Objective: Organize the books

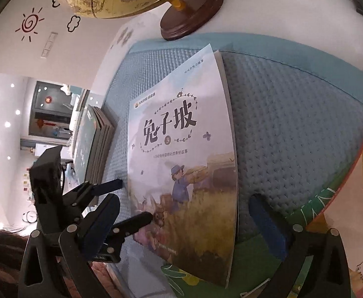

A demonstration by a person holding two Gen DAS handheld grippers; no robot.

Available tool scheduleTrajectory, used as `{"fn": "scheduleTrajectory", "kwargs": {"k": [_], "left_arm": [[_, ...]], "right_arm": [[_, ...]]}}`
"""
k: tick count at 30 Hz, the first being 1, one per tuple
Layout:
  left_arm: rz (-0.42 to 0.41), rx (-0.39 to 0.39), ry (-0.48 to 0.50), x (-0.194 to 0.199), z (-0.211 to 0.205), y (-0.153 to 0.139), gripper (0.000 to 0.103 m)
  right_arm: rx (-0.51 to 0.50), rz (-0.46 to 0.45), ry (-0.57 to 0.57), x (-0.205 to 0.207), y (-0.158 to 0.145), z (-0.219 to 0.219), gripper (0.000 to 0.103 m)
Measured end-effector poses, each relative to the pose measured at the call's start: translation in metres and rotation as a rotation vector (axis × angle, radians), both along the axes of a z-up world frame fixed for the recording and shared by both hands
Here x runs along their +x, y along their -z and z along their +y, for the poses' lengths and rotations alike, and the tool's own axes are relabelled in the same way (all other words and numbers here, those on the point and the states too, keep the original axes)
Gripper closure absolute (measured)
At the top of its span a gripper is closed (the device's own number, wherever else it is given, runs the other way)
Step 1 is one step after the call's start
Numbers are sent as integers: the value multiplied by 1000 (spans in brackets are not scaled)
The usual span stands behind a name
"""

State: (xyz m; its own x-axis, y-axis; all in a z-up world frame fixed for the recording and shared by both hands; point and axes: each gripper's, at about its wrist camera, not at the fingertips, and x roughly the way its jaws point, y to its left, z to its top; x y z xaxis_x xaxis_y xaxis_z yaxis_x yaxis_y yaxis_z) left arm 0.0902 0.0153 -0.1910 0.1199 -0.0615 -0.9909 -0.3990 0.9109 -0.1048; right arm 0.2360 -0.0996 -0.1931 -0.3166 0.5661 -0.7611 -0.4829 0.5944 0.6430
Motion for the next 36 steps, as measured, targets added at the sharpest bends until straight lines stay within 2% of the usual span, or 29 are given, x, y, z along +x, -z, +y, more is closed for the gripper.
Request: {"fn": "scheduleTrajectory", "kwargs": {"k": [10, 14, 16, 17, 19, 20, 21, 23, 24, 25, 29, 30, 31, 32, 34, 36], "left_arm": [[-14, 10, -23, 0, 6, 0, 0], [-41, 24, -104, -3, 9, 0, 0], [-10, -40, -67, -1, 15, -1, 1], [-18, -109, -74, -2, 25, -3, 1], [-125, -276, -198, -13, 54, -8, 2], [-165, -355, -246, -18, 67, -7, 2], [-196, -425, -262, -22, 77, -5, 4], [-239, -490, -260, -25, 86, -5, 21], [-264, -572, -251, -25, 88, 0, 39], [-252, -609, -251, -22, 88, 7, 50], [-268, -654, -256, -15, 95, 13, 52], [-264, -661, -254, -15, 96, 13, 54], [-256, -665, -262, -17, 97, 15, 61], [-247, -663, -261, -19, 96, 17, 65], [-226, -642, -258, -23, 97, 21, 80], [-194, -616, -267, -25, 99, 22, 86]], "right_arm": [[8, 7, 20, 6, 2, -2, 0], [2, 33, 24, 11, 4, -1, 0], [-3, 64, 27, 15, 6, -1, 0], [-4, 85, 44, 18, 7, -2, 0], [-11, 82, 54, 17, 7, -3, 4], [-21, 56, 36, 15, 6, -2, 8], [-28, 29, 24, 12, 5, -2, 11], [-32, -10, 19, 7, 3, -7, 26], [-26, -14, 23, 7, 4, -11, 29], [-13, -5, 29, 8, 5, -15, 36], [40, 80, 85, 23, 18, -32, 60], [41, 84, 89, 25, 19, -35, 63], [45, 80, 89, 25, 20, -36, 65], [60, 74, 88, 25, 20, -36, 65], [83, 62, 93, 25, 22, -35, 69], [113, 60, 106, 26, 22, -37, 70]]}}
